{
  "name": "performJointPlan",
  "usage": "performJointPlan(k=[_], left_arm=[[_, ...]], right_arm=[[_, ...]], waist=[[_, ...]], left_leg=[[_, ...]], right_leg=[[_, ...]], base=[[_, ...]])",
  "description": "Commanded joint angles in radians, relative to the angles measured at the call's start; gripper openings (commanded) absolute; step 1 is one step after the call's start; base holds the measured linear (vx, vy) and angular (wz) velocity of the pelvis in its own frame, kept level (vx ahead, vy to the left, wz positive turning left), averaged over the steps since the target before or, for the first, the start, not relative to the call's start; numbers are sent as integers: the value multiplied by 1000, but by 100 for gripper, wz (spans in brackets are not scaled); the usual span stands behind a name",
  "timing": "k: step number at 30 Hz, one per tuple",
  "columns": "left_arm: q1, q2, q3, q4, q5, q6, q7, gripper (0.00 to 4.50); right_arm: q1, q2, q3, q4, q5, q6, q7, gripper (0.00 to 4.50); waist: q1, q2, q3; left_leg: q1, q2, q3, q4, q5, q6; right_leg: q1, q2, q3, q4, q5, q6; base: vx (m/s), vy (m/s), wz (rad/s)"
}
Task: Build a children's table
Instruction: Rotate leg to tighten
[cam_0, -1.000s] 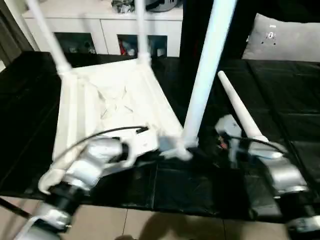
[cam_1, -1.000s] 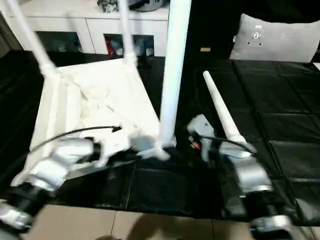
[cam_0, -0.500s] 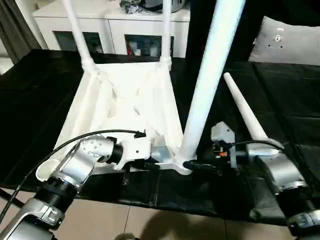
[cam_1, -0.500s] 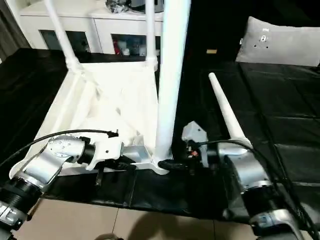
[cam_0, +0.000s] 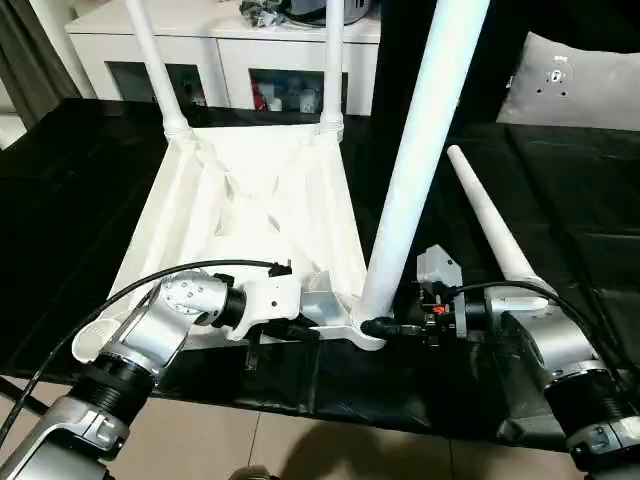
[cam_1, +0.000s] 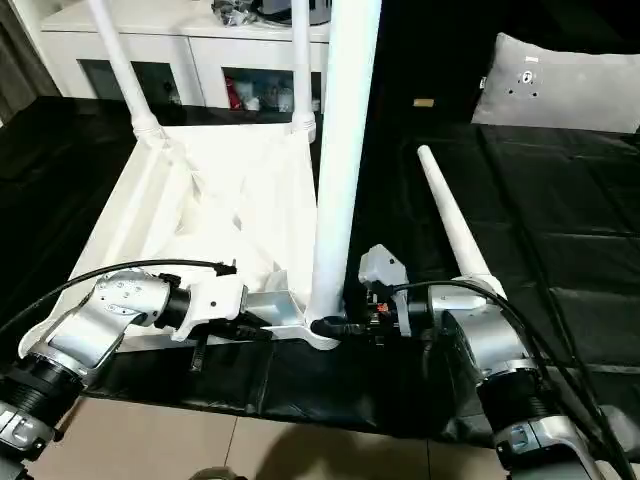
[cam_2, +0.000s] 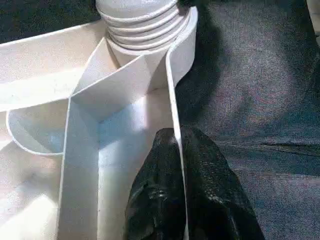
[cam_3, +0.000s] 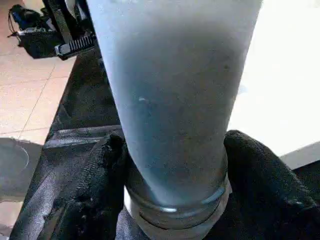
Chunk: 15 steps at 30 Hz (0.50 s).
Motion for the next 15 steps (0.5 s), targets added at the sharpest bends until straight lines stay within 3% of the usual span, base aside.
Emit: performJointPlan(k=[1,4,5,6,9,10,13,15], left_arm=[[23,-19,-31,-36,-9,17,-30,0],[44,-52,-15,-86,-36,83,7,0],[49,-65,-12,-100,-40,108,25,0],[51,-90,-8,-113,-36,141,63,0],[36,-183,7,-102,6,204,220,0],[24,-216,12,-86,19,219,273,0],[6,-268,20,-62,39,243,350,0],[-20,-326,16,-29,77,258,426,0]], right_arm=[[25,25,3,-47,7,44,-36,265],[33,66,10,-59,-17,108,-133,264],[30,90,6,-58,-25,133,-184,264],[24,128,-6,-53,-28,160,-252,264],[1,224,-24,-25,-52,195,-421,263],[-10,250,-27,-6,-67,195,-474,263],[-24,291,-38,21,-89,202,-566,263],[-52,347,-71,76,-104,203,-705,263]], waist=[[-3,-8,-62],[-8,-9,-58],[-13,-10,-54],[-15,3,-53],[-39,-3,-45],[-50,3,-44],[-71,0,-46],[-77,1,-48]], left_leg=[[-3,39,1,-68,-162,65],[-5,40,0,-73,-173,55],[-4,37,0,-75,-197,49],[-2,38,-1,-76,-211,37],[3,28,-6,-80,-293,2],[2,26,-10,-81,-311,-8],[4,19,-12,-76,-335,0],[1,21,-12,-77,-325,14]], right_leg=[[56,-70,53,-64,-247,-191],[57,-70,52,-67,-274,-185],[56,-70,51,-75,-327,-170],[54,-71,53,-73,-348,-167],[51,-71,45,-97,-509,-108],[51,-70,41,-103,-547,-86],[48,-68,35,-114,-577,-62],[46,-69,38,-114,-549,-67]], base=[[0,0,0],[0,0,0],[0,0,0],[0,0,0],[0,0,0],[0,0,0],[0,0,0],[0,0,0]])
